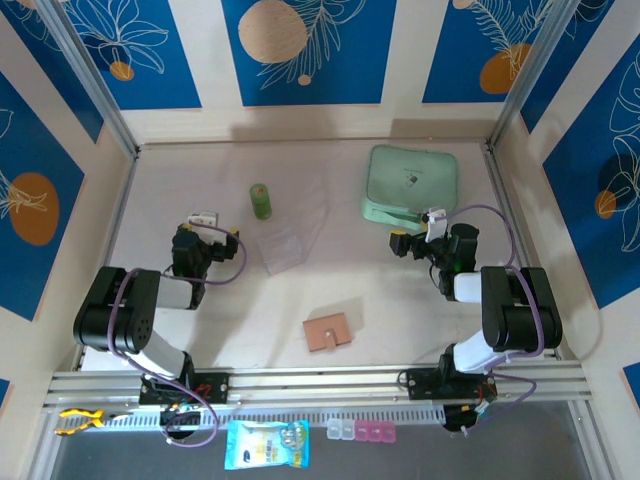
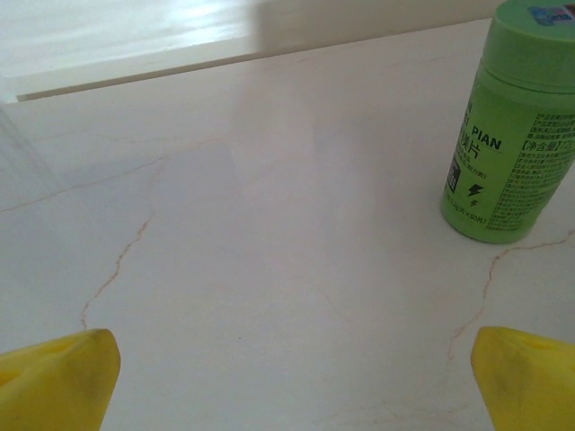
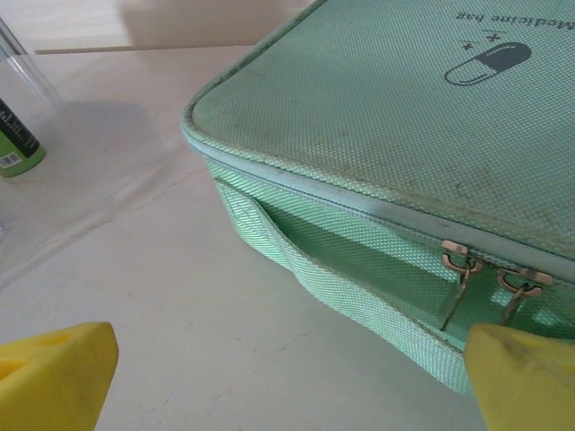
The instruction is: Take the credit cards out of the card holder
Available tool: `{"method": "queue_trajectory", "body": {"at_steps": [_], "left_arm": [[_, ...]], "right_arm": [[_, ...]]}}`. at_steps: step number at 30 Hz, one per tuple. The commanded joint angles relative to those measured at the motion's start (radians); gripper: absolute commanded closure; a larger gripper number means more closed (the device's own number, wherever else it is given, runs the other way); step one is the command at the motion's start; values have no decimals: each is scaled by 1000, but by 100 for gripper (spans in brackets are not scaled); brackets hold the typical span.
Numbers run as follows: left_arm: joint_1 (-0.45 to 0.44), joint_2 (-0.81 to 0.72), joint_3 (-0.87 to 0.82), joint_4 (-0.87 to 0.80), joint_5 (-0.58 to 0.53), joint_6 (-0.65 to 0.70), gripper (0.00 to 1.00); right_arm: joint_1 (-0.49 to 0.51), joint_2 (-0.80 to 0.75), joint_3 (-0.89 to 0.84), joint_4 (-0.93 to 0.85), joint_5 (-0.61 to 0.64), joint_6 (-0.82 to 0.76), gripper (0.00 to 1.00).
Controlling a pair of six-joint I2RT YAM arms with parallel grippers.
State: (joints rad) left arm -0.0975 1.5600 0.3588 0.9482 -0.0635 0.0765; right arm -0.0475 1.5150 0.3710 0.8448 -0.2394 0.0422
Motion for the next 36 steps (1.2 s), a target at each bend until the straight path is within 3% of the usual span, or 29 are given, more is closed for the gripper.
{"method": "queue_trajectory", "body": {"at_steps": [1, 11, 15, 20, 23, 30, 36], "left_arm": [[11, -5, 11, -4, -24, -17, 0], [-6, -137, 56, -192, -118, -26, 0], [-15, -209, 113, -382, -193, -80, 0], [-34, -297, 180, -607, -207, -176, 2], [-37, -332, 259, -820, -229, -294, 5], [-42, -307, 435, -1262, -174, -571, 17], [-77, -285, 443, -1296, 5, -700, 16]], "right_arm": [[15, -26, 25, -30, 46, -15, 1], [89, -149, 164, -399, 150, -52, 0], [143, -184, 241, -572, 197, -37, 1], [252, -202, 330, -753, 259, 20, 4], [315, -193, 393, -863, 285, 98, 6], [441, -119, 513, -1038, 313, 268, 13], [522, -14, 612, -1118, 307, 337, 22]]}}
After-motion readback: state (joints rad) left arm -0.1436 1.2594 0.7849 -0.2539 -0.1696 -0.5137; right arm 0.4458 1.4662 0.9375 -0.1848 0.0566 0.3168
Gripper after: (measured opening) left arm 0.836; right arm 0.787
